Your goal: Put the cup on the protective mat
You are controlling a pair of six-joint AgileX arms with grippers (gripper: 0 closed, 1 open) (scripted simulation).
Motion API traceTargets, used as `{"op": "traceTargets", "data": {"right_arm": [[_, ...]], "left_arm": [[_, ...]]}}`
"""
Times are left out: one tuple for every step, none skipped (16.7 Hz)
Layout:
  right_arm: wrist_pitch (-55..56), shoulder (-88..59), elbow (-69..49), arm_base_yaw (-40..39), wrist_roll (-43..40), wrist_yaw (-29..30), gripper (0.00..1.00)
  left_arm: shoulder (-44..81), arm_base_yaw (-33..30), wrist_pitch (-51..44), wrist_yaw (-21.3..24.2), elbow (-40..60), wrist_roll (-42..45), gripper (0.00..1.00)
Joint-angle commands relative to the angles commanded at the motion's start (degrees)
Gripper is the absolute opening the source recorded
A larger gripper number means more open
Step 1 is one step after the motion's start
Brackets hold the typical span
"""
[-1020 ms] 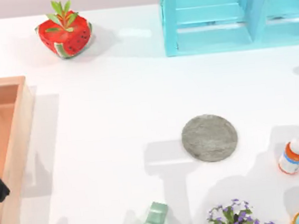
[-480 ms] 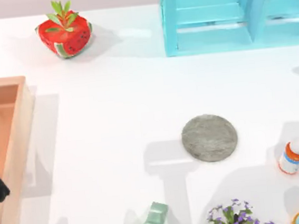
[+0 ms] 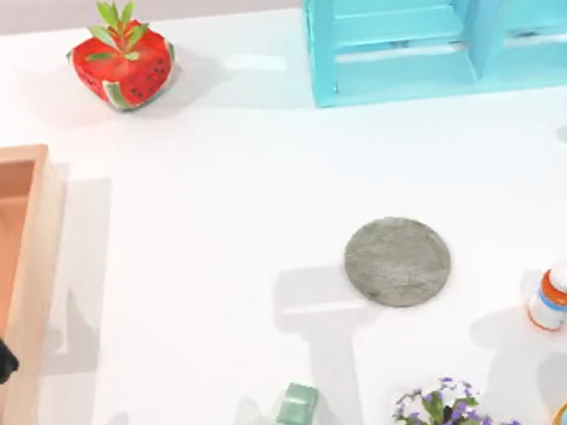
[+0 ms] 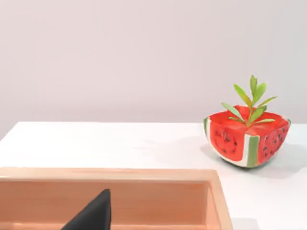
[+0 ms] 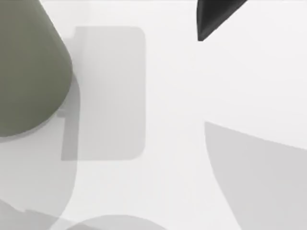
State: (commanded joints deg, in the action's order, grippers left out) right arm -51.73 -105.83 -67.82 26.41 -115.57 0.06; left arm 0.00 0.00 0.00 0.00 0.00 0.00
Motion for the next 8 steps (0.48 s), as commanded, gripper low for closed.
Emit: {"op": "traceTargets", "data": {"right_arm": [[1.4,-0.4,1.1,0.0,0.0,0.0,1.00],[2.2,-0.7,1.8,0.0,0.0,0.0,1.00],[2.4,-0.8,2.0,0.0,0.0,0.0,1.00],[2.4,-0.8,2.0,0.0,0.0,0.0,1.00],[2.4,-0.8,2.0,0.0,0.0,0.0,1.00],[2.4,-0.8,2.0,0.0,0.0,0.0,1.00],[2.4,-0.8,2.0,0.0,0.0,0.0,0.92],[2.4,-0.8,2.0,0.0,0.0,0.0,0.85]], "left_arm": [[0.0,0.0,0.0,0.0,0.0,0.0,1.00],[0.0,0.0,0.0,0.0,0.0,0.0,1.00],[0.0,0.0,0.0,0.0,0.0,0.0,1.00],[0.0,0.0,0.0,0.0,0.0,0.0,1.00],[0.0,0.0,0.0,0.0,0.0,0.0,1.00],[0.0,0.0,0.0,0.0,0.0,0.0,1.00],[0.0,0.0,0.0,0.0,0.0,0.0,1.00],[0.0,0.0,0.0,0.0,0.0,0.0,1.00]]}}
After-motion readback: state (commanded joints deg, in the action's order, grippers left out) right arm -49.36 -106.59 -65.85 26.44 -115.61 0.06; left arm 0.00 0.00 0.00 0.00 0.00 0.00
